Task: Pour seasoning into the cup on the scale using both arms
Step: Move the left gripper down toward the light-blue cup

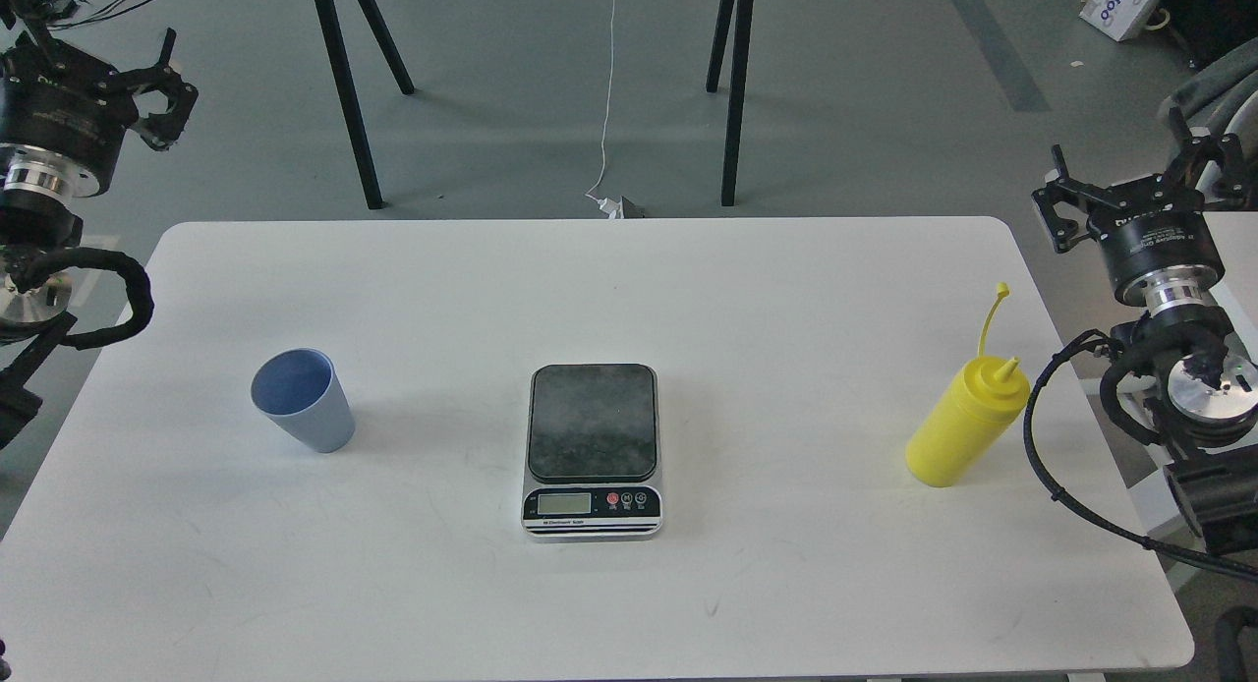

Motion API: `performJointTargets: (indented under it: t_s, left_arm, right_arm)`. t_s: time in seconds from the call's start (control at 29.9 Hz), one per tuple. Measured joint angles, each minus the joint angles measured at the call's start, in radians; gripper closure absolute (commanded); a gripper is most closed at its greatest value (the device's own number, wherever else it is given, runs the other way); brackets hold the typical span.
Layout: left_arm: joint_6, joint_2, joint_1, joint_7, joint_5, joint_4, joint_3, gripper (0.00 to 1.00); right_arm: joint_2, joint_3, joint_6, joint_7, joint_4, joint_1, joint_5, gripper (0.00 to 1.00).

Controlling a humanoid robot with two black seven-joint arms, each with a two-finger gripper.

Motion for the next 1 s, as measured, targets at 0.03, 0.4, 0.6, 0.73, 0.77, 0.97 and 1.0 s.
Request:
performJointTargets:
  t_s: [0.03, 0.4, 0.6, 0.73, 0.77, 0.97, 1.0]
  left_arm:
    - [0.001, 0.002, 0.0, 0.0, 0.0, 0.0, 0.0, 0.0]
    - [-0.019, 0.04, 0.003, 0.009, 0.013, -0.028, 0.026, 0.0]
    - [-0.04, 0.177, 0.032, -0.02, 0.217, -0.167, 0.1, 0.0]
    - [-0.022, 0.243, 0.069, -0.043, 0.519, -0.246, 0.106, 0.07]
    - [-0.01, 0.259, 0.084, -0.051, 0.605, -0.275, 0.106, 0.09]
    - [0.204, 0.297, 0.119, -0.065, 1.112, -0.428, 0.129, 0.12]
    - [0.237, 0.295, 0.121, -0.065, 1.201, -0.436, 0.142, 0.12]
  right_arm:
    - [-0.003, 0.0, 0.0, 0.0, 0.0, 0.0, 0.0, 0.0]
    - [-0.022, 0.01, 0.0, 0.0, 0.003, 0.001, 0.0, 0.0]
    - [-0.03, 0.012, 0.0, 0.001, 0.003, -0.014, 0.0, 0.0]
    - [-0.038, 0.013, 0.0, 0.002, 0.007, -0.041, 0.0, 0.0]
    - [-0.041, 0.013, 0.0, 0.002, 0.008, -0.048, 0.0, 0.0]
    - [-0.046, 0.015, 0.0, 0.003, 0.01, -0.069, 0.0, 0.0]
    - [-0.046, 0.017, 0.0, 0.003, 0.009, -0.071, 0.0, 0.0]
